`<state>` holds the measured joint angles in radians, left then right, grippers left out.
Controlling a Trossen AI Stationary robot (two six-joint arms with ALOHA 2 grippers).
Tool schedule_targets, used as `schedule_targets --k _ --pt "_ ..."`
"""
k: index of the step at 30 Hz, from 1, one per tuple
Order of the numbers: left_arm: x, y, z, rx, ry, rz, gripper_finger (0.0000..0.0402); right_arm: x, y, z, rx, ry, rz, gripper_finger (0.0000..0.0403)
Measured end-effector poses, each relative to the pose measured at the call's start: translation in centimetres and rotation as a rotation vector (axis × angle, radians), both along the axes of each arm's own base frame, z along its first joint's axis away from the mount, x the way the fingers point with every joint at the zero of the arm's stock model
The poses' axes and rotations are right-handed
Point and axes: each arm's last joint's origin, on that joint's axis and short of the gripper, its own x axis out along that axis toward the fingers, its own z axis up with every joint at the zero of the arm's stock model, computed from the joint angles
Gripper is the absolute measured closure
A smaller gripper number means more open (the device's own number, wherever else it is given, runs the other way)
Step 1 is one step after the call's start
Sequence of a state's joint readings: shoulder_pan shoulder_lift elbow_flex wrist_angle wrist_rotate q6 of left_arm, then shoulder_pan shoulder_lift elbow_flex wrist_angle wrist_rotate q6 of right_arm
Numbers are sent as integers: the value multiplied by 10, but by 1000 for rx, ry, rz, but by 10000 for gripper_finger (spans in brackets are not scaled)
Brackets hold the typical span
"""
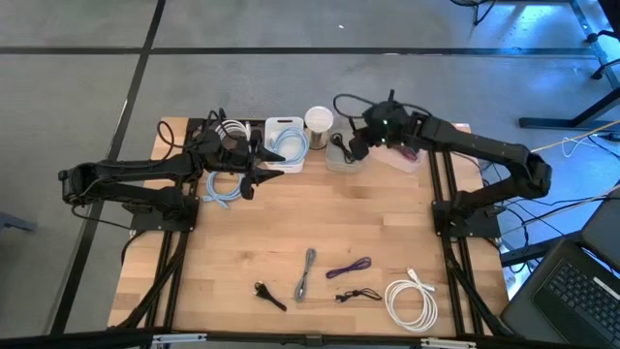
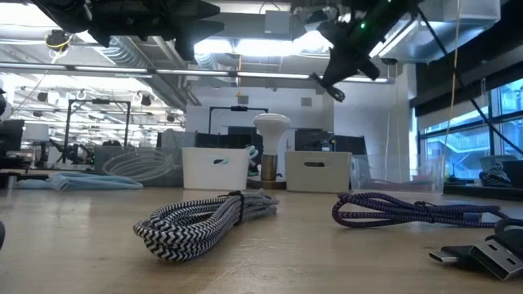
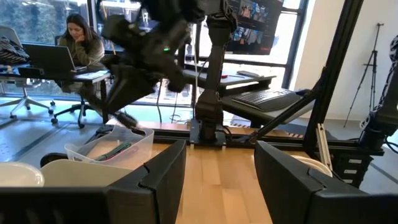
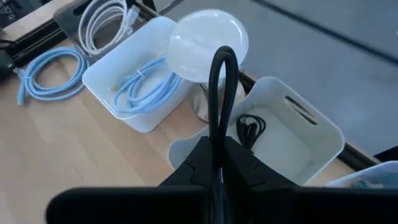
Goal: Pick & Place USB Port
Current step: Put the black charger cable into the gray bin, then put the white HDMI cable into the black bin
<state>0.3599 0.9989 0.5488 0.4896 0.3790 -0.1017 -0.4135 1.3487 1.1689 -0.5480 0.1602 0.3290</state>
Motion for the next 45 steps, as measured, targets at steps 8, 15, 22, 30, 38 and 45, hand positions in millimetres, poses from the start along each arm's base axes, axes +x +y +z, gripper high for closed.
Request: schedule_targets --k 8,15,22,30,38,45 --pt "0 0 0 0 0 0 219 10 -47 -29 135 41 -32 389" --pt "0 0 0 0 0 0 219 30 -78 -62 203 103 -17 389" --pt "0 0 0 0 0 0 219 34 -102 -93 287 181 -45 389" --pt "0 0 0 0 0 0 219 34 -116 -124 368 240 -67 389" --pt "0 0 0 0 0 0 219 35 -118 -135 388 265 -71 366" --pt "0 0 0 0 0 0 219 35 -118 -135 387 264 -71 268"
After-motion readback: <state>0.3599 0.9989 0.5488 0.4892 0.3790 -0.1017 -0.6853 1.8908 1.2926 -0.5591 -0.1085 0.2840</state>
